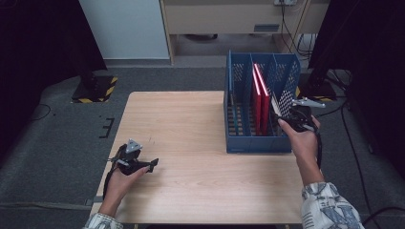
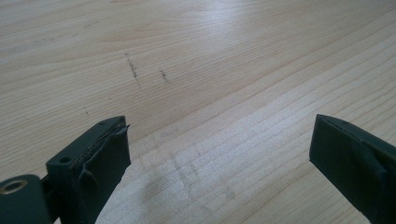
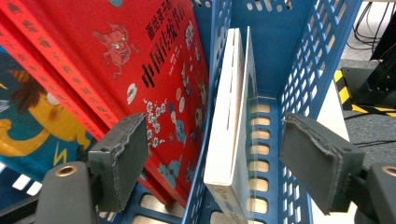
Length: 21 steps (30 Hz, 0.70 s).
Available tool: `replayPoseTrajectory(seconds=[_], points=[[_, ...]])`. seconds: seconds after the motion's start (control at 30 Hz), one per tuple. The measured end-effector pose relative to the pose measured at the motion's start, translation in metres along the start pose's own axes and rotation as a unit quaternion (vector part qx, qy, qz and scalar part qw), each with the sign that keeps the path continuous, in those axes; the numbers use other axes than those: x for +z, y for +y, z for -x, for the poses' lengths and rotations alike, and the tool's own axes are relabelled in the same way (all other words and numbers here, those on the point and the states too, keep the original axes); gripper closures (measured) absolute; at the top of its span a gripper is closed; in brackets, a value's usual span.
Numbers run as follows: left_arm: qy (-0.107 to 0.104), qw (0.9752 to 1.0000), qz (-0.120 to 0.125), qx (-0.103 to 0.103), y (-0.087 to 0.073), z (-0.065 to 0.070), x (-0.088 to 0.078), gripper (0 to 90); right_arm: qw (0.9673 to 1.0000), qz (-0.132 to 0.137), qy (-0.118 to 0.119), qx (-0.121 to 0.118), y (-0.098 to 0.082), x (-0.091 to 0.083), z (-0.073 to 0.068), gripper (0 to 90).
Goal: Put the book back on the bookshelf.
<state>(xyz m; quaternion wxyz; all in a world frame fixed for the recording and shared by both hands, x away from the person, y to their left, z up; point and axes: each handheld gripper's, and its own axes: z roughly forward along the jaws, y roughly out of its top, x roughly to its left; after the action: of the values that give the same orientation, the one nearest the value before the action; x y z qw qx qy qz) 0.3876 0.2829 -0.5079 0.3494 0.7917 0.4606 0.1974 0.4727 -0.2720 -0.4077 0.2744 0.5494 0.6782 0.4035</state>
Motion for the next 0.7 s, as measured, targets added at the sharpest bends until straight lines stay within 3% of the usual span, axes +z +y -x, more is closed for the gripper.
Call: replayPoseTrajectory(seconds=[0.33, 0.7], points=[[0.000, 1.0000, -0.002, 0.003, 0.000, 0.000, 0.001, 4.2, 0.9998, -0.001, 0.020, 0.003, -0.005, -0.009, -0.003, 16.2], [0.001, 1.0000, -0.001, 0.003, 0.000, 0.000, 0.001, 4.1, 0.9983, 0.012, 0.056, -0.010, -0.015, -0.024, -0.022, 10.7]])
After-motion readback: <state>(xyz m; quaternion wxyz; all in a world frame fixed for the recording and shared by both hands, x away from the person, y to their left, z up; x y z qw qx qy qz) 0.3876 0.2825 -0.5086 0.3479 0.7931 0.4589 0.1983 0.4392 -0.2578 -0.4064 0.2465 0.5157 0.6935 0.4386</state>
